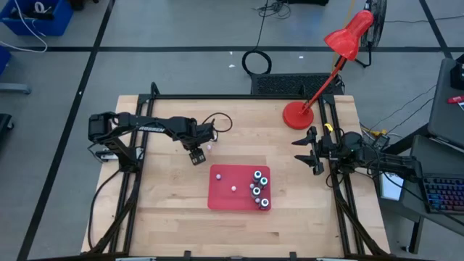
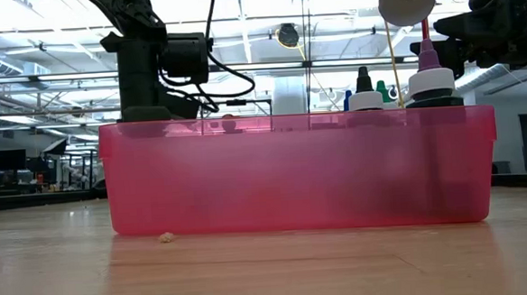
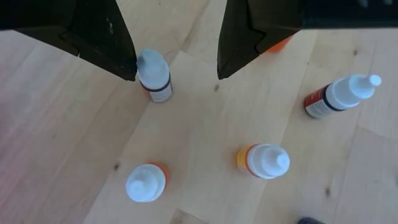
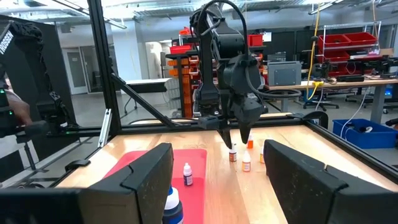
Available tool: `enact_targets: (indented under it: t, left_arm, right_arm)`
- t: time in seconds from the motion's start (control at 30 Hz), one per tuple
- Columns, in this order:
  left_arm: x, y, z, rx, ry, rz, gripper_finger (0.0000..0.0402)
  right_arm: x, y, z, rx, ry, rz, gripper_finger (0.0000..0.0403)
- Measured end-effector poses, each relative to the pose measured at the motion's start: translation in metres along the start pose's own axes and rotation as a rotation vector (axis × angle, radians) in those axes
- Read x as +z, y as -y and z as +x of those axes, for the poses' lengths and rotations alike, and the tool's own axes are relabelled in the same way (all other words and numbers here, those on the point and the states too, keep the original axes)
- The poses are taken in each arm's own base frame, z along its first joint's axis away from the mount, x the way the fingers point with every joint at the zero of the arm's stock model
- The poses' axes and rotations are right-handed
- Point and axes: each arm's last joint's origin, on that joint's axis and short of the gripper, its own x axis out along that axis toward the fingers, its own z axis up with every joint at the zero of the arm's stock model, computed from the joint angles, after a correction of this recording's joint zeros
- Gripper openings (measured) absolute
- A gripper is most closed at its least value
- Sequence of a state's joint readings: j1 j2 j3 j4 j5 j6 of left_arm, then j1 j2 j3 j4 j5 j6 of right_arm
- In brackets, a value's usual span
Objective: Pick & Place food coloring
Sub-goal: Put the small brown food coloring bottle into the bin
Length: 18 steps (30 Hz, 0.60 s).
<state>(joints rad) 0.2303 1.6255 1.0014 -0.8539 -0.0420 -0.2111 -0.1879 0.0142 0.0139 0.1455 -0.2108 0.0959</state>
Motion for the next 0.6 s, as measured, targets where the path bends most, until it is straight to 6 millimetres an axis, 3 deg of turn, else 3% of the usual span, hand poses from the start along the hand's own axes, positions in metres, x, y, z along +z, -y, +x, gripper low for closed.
enact_targets:
  t: [0.6]
  left_arm:
    - [-0.005,0.002,0.02,-0.08,0.061,-0.034,0.0225]
  right_arm:
    - [0.0,0.0,0.0,0.0,0.001,0.0,0.0238]
